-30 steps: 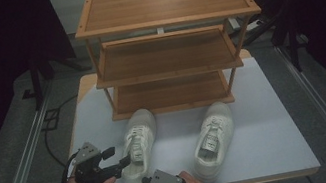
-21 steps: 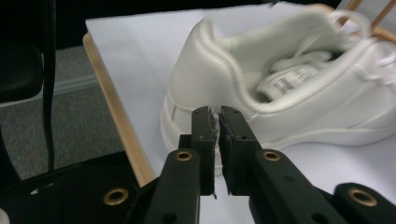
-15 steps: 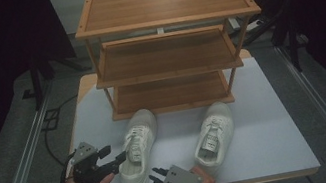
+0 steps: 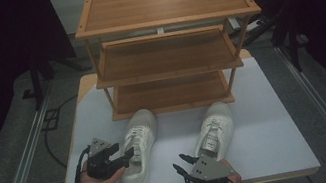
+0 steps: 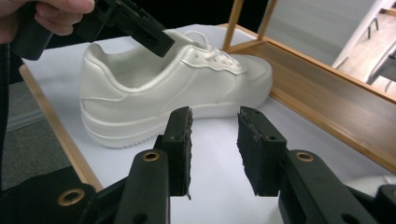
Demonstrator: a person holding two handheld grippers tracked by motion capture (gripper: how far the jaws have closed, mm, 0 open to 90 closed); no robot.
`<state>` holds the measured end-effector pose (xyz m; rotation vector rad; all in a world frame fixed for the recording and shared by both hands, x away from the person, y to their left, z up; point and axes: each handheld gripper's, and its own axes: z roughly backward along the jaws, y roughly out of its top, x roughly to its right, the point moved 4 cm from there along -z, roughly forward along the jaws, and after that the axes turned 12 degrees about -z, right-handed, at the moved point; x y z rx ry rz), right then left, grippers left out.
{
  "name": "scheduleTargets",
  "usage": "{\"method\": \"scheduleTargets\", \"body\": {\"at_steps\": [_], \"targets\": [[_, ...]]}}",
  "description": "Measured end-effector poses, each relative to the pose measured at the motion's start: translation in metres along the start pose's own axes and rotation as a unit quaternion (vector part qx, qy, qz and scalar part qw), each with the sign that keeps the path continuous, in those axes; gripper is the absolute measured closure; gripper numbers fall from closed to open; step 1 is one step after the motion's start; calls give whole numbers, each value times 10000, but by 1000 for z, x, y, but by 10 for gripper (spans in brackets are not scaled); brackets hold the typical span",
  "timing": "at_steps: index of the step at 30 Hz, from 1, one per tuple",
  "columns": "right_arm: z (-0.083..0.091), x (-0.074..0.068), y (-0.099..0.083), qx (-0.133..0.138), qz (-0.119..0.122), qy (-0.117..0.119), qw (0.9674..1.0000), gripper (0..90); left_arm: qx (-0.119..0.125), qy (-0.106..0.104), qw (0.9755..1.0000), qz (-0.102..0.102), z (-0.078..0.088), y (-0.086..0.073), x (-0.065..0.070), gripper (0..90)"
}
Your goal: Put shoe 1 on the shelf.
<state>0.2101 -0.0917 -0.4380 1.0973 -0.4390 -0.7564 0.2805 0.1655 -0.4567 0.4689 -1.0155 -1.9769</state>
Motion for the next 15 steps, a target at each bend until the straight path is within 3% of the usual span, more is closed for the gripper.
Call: {"method": "scheduleTargets", "body": {"at_steps": [2,8,10,11,15], "targets": [[3,2,0,14,-9,-66,10000,637,-62,92,9999,-5,-2,-1,-3,431],[2,5,1,24,-15,-123,9999,629,-258,-5,9997,35,-14,-2,-5,443],[2,6,1,6,-9,-144,9999,626,-338,5,9994,38,-20,-3,-5,522],[2,6,1,16,5,-156,9999,626,-341,161,9993,35,-22,-5,-5,554],[2,6,1,27,65,-192,9998,626,-331,184,9993,22,-22,-6,-7,630]]}}
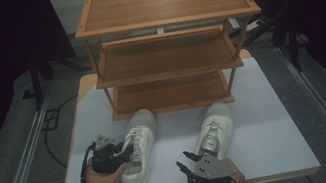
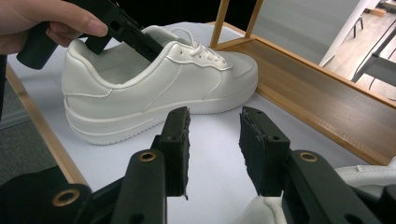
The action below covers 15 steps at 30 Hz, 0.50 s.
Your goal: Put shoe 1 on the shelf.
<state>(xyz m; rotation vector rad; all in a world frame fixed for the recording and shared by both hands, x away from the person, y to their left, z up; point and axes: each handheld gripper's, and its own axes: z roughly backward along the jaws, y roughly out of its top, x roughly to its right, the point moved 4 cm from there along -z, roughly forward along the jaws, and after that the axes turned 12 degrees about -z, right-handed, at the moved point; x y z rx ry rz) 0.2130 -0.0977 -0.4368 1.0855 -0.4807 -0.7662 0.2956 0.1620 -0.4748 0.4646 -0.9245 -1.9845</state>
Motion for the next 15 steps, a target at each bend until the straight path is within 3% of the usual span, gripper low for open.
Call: {"method": "scheduleTargets", "body": {"at_steps": [7,15], "targets": [[-2,-1,0,-24,34,-19,10000,622,-81,438,9986,-294,0,1,5,769],[-1,2,2,32,4,-69,10000,622,83,449,9988,-150,2,1,2,813]]}}
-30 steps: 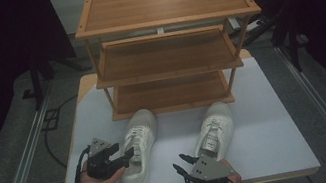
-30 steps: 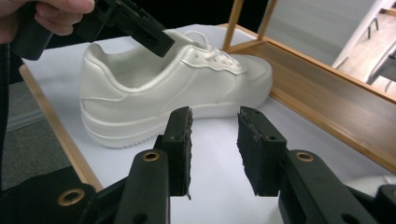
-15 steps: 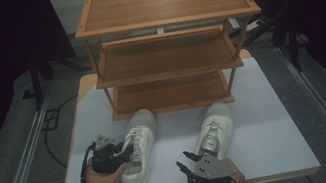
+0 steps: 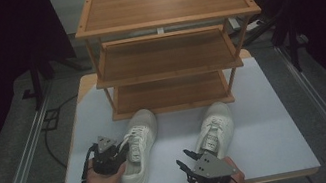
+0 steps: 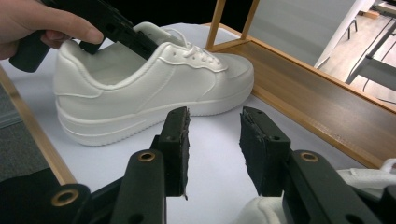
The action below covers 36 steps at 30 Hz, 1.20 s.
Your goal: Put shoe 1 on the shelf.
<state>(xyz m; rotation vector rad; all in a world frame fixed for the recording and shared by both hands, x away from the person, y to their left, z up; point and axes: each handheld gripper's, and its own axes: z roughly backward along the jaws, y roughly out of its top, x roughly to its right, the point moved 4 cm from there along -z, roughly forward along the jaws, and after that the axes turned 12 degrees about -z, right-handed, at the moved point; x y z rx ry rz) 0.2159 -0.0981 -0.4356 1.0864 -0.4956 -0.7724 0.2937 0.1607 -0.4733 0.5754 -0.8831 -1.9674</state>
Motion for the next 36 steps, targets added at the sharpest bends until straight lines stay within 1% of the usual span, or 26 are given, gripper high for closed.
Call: {"method": "scheduleTargets", "body": {"at_steps": [5,7,8,9,12,13,14,15,16,17,18,19,20,22,23,25,26,27,28,30,31,32,34,35,36], "targets": [[2,3,2,39,-62,-20,10000,622,18,-47,10000,12,0,2,-3,820],[5,6,4,110,-82,-65,9999,622,73,-119,9999,41,1,3,-6,823],[6,7,5,125,-94,-70,9999,622,73,-119,9999,41,1,3,-6,823],[6,8,5,139,-99,-78,9998,622,145,-174,9997,46,3,5,-7,823],[8,9,5,151,-117,-104,9998,622,257,-247,9993,87,8,7,-8,823],[8,10,5,143,-114,-108,9998,622,311,-259,9991,118,10,7,-9,823],[8,10,5,143,-114,-108,9998,622,311,-259,9991,118,10,7,-9,823],[9,11,5,149,-112,-127,9997,622,435,-303,9984,175,16,8,-10,824],[9,12,5,154,-122,-133,9997,622,509,-341,9979,193,18,9,-11,825],[9,13,5,167,-135,-143,9997,622,509,-341,9979,193,18,9,-11,826],[9,14,5,178,-152,-159,9996,622,617,-404,9970,239,24,11,-12,826],[9,15,5,170,-166,-168,9996,622,617,-404,9970,239,24,11,-12,826],[9,16,4,170,-183,-183,9995,622,733,-482,9958,280,30,12,-13,827],[10,17,4,175,-210,-209,9994,622,838,-556,9944,330,36,13,-13,827],[11,18,4,173,-217,-217,9994,622,838,-556,9944,330,36,13,-13,827],[12,20,5,197,-224,-236,9993,622,946,-621,9929,364,43,14,-13,827],[12,20,5,204,-236,-246,9992,622,1046,-671,9914,405,50,15,-12,827],[13,21,5,214,-252,-253,9991,622,1086,-683,9909,411,54,16,-12,827],[13,21,5,214,-252,-253,9991,622,1086,-683,9909,411,54,16,-12,827],[13,23,5,225,-289,-279,9989,622,1177,-723,9894,442,60,17,-10,828],[14,24,5,227,-288,-288,9989,622,1209,-740,9890,425,63,18,-9,828],[14,24,5,236,-291,-289,9989,622,1291,-783,9876,427,68,20,-8,829],[14,25,5,240,-301,-299,9988,622,1374,-845,9859,445,73,22,-7,829],[15,25,5,247,-305,-306,9988,623,1374,-845,9859,445,73,22,-7,829],[15,26,5,246,-309,-307,9987,623,1458,-884,9843,450,78,24,-5,829]]}}
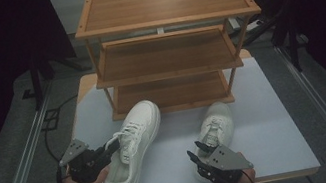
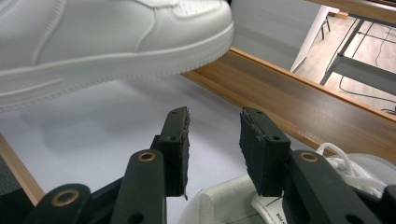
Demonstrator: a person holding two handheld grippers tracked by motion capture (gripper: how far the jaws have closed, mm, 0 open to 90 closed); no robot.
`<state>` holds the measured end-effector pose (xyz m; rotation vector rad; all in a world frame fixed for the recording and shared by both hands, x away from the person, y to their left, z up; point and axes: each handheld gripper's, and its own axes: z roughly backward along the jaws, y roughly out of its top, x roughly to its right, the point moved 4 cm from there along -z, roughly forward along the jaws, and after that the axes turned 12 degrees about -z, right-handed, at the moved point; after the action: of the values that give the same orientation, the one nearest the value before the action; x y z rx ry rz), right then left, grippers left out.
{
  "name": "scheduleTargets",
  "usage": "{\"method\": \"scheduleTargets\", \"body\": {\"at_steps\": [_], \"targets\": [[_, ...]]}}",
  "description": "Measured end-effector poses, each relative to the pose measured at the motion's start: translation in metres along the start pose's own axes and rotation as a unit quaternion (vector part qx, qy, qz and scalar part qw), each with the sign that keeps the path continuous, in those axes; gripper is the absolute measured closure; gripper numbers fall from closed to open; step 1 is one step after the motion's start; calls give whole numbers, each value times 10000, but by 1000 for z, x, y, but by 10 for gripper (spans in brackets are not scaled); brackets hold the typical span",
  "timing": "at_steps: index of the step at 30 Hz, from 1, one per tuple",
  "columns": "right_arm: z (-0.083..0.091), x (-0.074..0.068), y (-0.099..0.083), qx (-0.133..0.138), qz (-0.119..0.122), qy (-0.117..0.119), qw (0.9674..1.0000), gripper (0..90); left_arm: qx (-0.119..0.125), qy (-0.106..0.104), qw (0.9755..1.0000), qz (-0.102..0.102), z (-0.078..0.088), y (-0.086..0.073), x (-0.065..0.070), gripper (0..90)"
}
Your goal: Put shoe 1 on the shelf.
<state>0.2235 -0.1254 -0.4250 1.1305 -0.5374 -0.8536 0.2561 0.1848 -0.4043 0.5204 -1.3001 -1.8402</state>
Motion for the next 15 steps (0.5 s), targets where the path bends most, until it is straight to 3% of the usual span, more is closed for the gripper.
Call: {"method": "scheduleTargets", "body": {"at_steps": [15], "targets": [[2,4,2,66,-76,-74,9999,622,443,-288,9986,66,15,21,9,829]]}}
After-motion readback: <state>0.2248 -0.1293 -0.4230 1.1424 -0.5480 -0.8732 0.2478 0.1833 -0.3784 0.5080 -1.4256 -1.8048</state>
